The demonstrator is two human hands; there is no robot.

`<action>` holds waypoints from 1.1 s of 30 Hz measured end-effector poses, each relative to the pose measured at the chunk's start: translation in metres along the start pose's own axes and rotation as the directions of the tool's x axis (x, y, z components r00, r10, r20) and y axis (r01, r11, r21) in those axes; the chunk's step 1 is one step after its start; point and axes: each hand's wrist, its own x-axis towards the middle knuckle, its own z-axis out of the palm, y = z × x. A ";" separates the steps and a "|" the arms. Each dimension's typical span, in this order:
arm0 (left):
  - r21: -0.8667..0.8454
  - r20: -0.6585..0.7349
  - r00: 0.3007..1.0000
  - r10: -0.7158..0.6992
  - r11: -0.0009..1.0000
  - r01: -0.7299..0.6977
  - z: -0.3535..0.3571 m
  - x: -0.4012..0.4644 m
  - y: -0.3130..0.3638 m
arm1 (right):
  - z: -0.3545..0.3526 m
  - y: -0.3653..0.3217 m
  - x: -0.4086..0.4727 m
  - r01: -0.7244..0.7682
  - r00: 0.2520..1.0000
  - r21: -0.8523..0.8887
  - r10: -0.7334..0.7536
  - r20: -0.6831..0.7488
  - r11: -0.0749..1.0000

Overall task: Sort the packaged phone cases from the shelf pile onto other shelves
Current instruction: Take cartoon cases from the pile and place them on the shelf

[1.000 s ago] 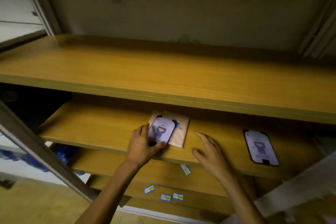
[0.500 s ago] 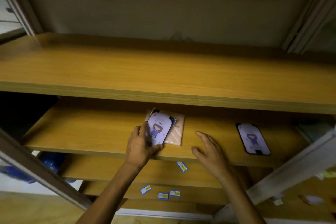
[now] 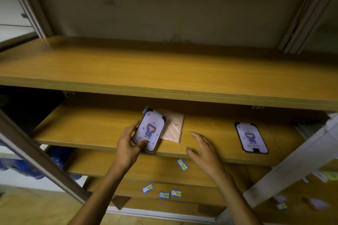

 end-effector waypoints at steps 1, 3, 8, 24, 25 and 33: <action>-0.101 0.001 0.999 -0.048 0.994 0.048 -0.004 -0.004 0.001 | 0.002 -0.002 0.001 0.000 1.000 -0.011 0.000 0.007 1.000; -0.222 0.005 0.996 -0.087 0.971 0.086 -0.013 -0.011 0.002 | 0.007 -0.006 0.004 -0.008 1.000 -0.033 0.008 0.022 0.999; -0.325 0.007 0.995 -0.096 0.941 0.093 -0.034 -0.018 0.013 | 0.022 -0.018 0.016 0.014 1.000 -0.076 -0.014 -0.003 0.997; -0.343 0.080 0.995 -0.055 0.936 0.079 -0.081 0.032 -0.009 | 0.090 -0.050 0.056 -0.315 0.927 -0.323 0.217 -0.305 0.892; -0.337 0.089 0.995 -0.050 0.938 0.077 -0.082 0.034 -0.012 | 0.091 -0.049 0.056 -0.326 0.924 -0.313 0.230 -0.307 0.892; -0.353 0.122 0.992 -0.019 0.934 0.061 -0.082 0.045 -0.022 | 0.077 -0.035 0.051 -0.339 0.914 0.001 0.329 -0.238 0.941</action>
